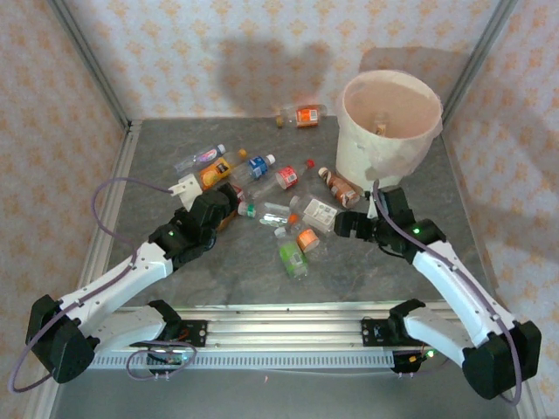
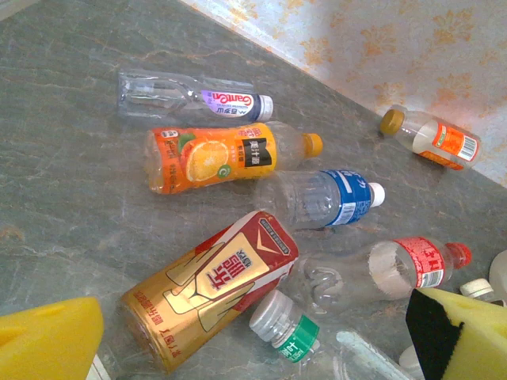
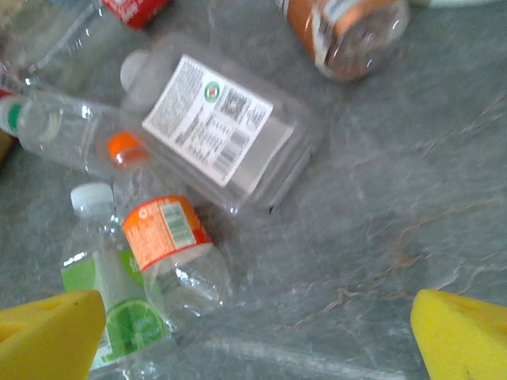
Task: Put the plastic bottles in the bin
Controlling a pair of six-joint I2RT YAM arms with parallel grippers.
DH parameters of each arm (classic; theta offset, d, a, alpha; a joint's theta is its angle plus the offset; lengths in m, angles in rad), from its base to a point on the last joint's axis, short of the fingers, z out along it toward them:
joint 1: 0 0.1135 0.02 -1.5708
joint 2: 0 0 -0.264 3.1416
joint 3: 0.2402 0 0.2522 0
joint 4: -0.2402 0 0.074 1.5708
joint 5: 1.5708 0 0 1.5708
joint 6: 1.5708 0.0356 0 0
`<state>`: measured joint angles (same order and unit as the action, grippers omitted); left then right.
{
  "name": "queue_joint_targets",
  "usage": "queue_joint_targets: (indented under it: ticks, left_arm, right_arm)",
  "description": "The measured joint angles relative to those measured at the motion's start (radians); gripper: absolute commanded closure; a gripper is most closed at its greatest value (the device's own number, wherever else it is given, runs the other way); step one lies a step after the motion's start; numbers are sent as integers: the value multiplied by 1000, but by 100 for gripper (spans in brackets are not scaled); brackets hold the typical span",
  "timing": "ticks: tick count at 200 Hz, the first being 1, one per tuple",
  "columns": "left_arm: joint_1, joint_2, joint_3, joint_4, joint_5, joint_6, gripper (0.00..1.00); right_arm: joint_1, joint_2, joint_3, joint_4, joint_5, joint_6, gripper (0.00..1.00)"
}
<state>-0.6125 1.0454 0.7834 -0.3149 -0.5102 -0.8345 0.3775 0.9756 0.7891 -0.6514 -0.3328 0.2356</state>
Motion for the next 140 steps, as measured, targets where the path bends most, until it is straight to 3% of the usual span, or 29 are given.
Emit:
queue_joint_targets:
  ticks: [61, 111, 140]
  left_arm:
    - [0, 15, 0, 3, 0, -10, 0]
    - [1, -24, -25, -14, -8, -33, 0]
    - [10, -38, -37, -19, -21, -40, 0]
  right_arm:
    - [244, 238, 7, 130, -83, -107, 0]
    - [512, 308, 17, 219, 1, -90, 12]
    - [578, 372, 21, 259, 85, -58, 15]
